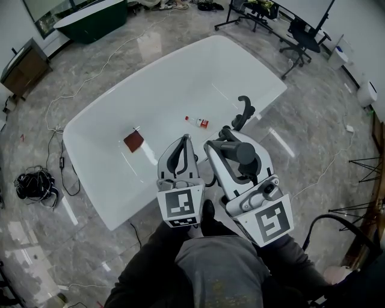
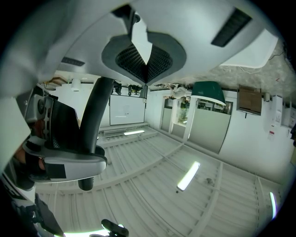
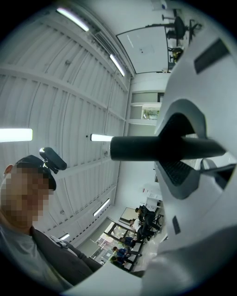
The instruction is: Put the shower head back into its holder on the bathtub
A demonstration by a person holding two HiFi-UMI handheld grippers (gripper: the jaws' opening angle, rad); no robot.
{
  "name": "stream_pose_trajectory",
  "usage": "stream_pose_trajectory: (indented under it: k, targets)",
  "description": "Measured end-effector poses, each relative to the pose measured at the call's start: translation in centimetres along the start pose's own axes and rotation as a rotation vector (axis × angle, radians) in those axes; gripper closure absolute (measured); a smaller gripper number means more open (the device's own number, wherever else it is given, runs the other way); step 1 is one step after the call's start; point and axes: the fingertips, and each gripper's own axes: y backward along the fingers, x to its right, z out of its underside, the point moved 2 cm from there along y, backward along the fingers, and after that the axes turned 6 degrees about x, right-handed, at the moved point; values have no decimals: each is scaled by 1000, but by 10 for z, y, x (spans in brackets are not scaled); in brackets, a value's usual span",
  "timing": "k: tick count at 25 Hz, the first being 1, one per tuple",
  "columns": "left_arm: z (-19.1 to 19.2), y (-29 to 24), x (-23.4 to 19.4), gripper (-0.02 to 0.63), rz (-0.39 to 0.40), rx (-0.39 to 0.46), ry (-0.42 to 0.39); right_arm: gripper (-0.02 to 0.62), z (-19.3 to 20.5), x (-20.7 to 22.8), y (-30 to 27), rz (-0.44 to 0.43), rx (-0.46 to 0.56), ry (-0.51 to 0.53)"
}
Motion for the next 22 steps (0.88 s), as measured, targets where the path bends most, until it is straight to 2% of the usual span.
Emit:
stream_pose_trajectory:
  k: [22]
  targets:
    - [-9,1,-1,603,18,23,17,471,-27,-6,-1,9,34,48]
